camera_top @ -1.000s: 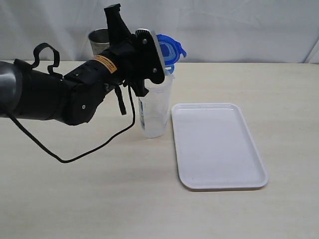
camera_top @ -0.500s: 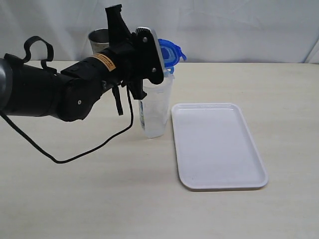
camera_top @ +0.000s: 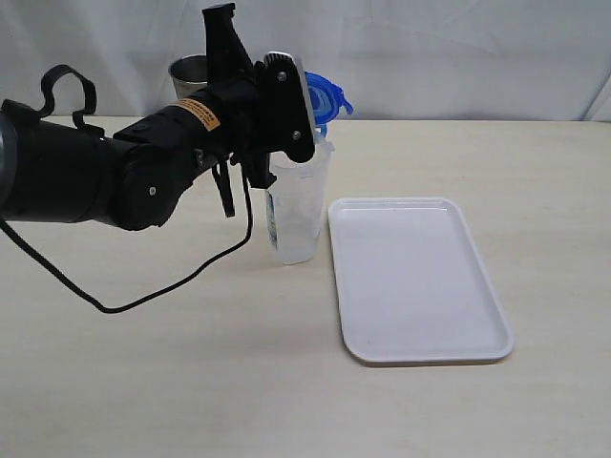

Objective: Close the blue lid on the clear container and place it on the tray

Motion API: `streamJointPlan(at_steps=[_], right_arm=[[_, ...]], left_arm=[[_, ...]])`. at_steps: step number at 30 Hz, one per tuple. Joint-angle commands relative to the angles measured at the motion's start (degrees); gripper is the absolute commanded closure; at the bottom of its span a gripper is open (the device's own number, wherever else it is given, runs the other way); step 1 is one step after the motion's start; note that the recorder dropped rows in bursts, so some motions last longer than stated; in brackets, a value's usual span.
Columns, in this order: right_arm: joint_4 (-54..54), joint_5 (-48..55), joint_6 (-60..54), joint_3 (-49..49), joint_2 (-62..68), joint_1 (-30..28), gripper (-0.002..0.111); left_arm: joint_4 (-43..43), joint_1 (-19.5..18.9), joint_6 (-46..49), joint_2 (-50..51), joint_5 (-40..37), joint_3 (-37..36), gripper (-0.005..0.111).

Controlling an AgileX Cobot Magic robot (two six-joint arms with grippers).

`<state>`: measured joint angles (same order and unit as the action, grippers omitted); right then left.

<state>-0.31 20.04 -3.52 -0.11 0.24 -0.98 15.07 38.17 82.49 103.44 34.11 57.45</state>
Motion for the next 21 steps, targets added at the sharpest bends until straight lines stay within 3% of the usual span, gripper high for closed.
streamJointPlan(at_steps=[1,14,21], right_arm=[[-0.39,-0.23,-0.15,0.11,-0.24,-0.21,0.104],[-0.39,-0.23,-0.15,0.11,-0.24,-0.21,0.104],[-0.39,-0.23,-0.15,0.11,-0.24,-0.21,0.104]], left_arm=[[0.58,1.10,1.12,-0.45,-0.06,-0.13,0.107],[2.99,1.21,10.39,-0.54,0.76,-0.13,0.107],[3.80,1.50,10.65,-0.79,1.73,-0.13,0.107]])
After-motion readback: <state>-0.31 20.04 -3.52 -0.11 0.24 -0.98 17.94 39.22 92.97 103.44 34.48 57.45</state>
